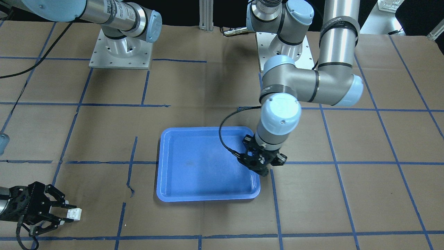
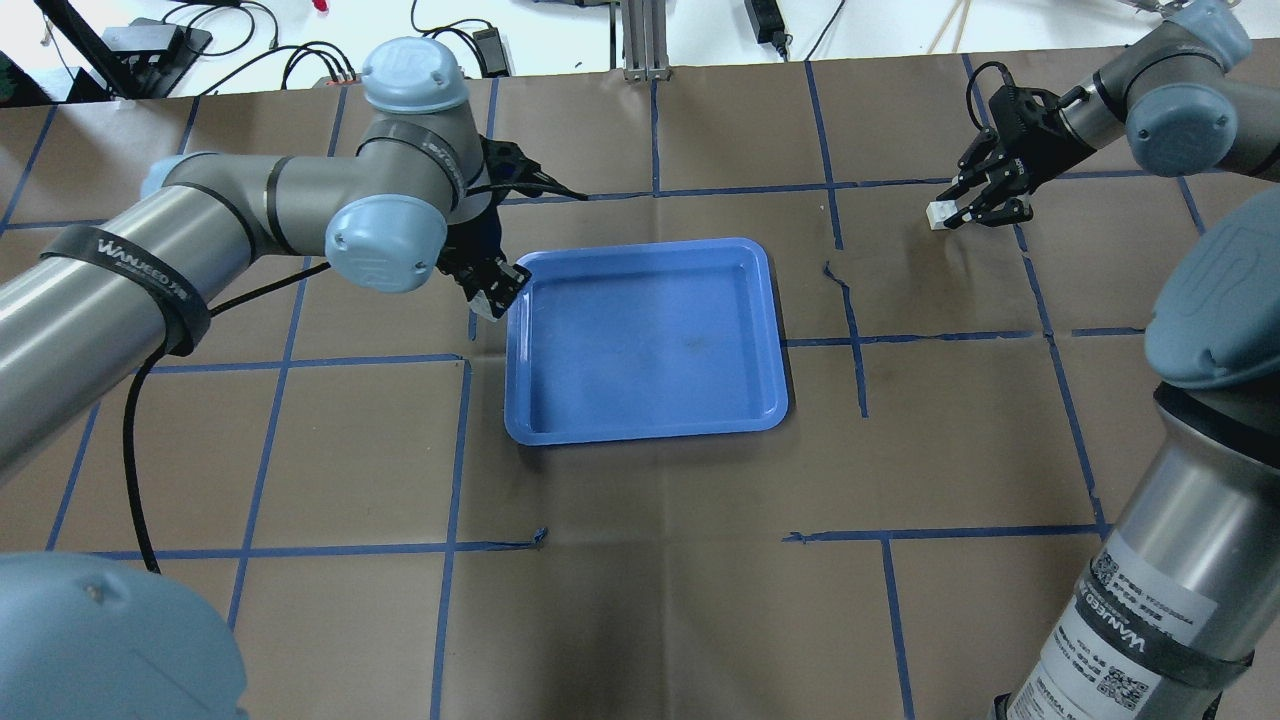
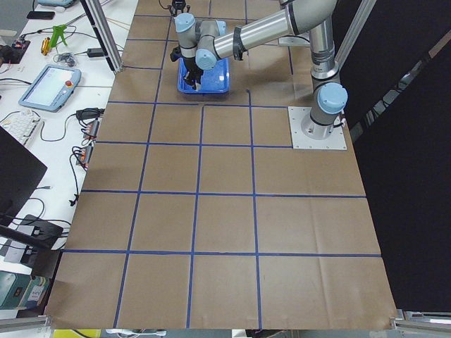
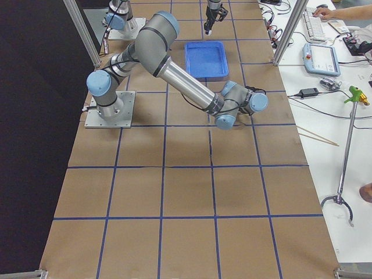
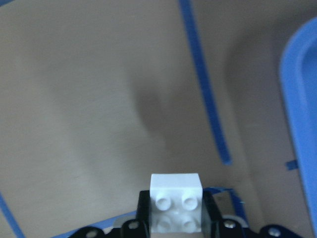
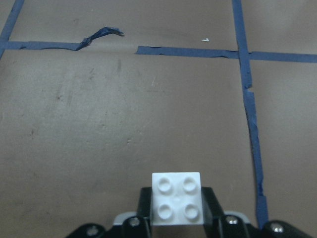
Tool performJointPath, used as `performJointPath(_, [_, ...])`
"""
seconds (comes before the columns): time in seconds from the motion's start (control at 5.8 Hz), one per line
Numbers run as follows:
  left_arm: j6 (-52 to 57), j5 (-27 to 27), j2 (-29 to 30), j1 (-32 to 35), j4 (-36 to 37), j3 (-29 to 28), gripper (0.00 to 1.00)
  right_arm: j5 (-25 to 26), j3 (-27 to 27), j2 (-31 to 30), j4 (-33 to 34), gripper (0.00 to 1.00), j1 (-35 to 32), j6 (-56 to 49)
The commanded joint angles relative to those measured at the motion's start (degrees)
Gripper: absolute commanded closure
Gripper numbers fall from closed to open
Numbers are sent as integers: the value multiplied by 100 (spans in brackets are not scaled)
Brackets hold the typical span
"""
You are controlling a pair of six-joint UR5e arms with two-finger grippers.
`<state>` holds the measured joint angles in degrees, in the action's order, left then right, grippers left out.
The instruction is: Assemble white blocks and place on blue tray
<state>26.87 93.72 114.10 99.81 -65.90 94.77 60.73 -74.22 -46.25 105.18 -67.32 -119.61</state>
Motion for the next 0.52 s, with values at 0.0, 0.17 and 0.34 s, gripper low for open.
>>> performJointPath(0.0, [178,32,24,800,15,6,89,17,222,-242,-137,71,-9,235])
performJointPath(0.17, [309,33,16,916,-2,15,89,18,223,-496,-365,72,-35,289])
performJointPath(0.34, [1207,24,16,1030,67,6,89,9,223,-734,-698,73,-44,298])
